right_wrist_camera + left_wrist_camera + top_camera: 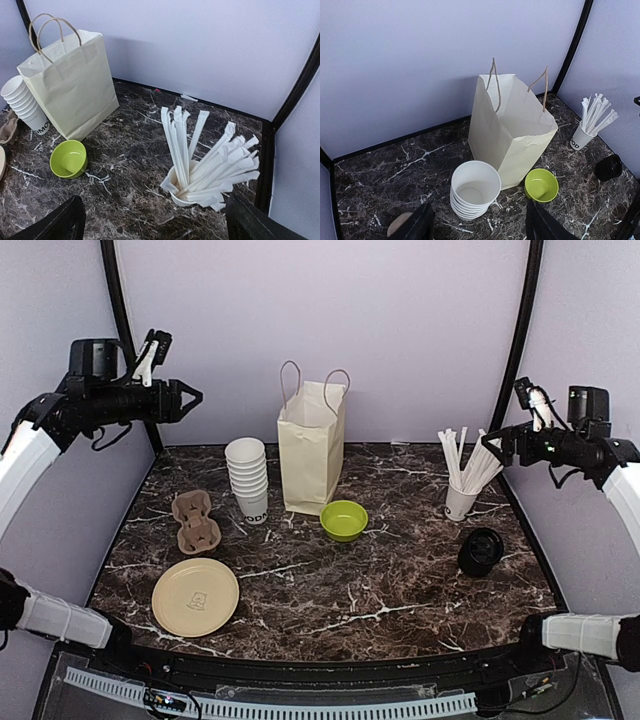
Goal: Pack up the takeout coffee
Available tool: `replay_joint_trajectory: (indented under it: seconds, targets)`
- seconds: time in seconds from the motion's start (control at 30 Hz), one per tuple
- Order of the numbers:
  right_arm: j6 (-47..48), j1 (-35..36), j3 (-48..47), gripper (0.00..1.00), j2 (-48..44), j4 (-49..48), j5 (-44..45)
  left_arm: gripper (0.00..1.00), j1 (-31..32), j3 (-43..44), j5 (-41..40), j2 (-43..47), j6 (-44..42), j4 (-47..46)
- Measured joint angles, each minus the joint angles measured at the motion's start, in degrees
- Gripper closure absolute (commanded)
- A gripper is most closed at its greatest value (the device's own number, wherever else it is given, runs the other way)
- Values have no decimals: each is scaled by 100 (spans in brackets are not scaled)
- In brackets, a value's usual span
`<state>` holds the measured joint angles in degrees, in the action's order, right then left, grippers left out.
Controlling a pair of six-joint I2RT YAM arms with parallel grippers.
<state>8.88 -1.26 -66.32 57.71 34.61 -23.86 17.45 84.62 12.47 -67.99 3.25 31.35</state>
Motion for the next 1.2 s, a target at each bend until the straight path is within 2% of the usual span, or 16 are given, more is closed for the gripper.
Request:
replay_joint_trajectory:
  seconds: [0.17, 0.27, 0.37, 0.43, 0.47, 0.6, 0.67, 0.87, 1.0, 1.2]
  targets:
    - [168, 166, 90, 3, 378, -407, -824, 38, 1062, 1283, -387, -1309, -142, 494]
    - [501, 872, 319, 9, 752, -518, -863, 47, 1685, 1755, -723, -1904, -267, 791]
    - [874, 1576, 728, 24, 920, -562, -846, 53, 2144, 1904, -1043, -2264, -341, 1224]
    - [1110, 1810, 968, 36, 925, -570, -870, 52, 2315, 1930, -1182, -2393, -321, 1530]
    - [1207, 1884, 1084, 42, 925, -608, -883, 48, 2369, 1941, -1257, -2435, -295, 1725]
    - [1563, 2015, 1416, 51, 994, -804, -1010, 39, 2391, 2037, -1491, -2474, -98, 2417]
    - [1679, 2070, 1545, 57, 1071, -938, -1082, 39, 2385, 2170, -1563, -2481, -11, 2667]
    - [1991, 2430, 1720, 62, 1268, -1080, -1014, 46, 2385, 2614, -1838, -2750, 11, 2966]
    - [2076, 2496, 1799, 64, 1222, -1167, -933, 55, 2328, 3289, -2065, -3445, -37, 3108]
    - [2114, 2514, 1928, 68, 1051, -1235, -802, 56, 1947, 3738, -2133, -4306, 2, 3132]
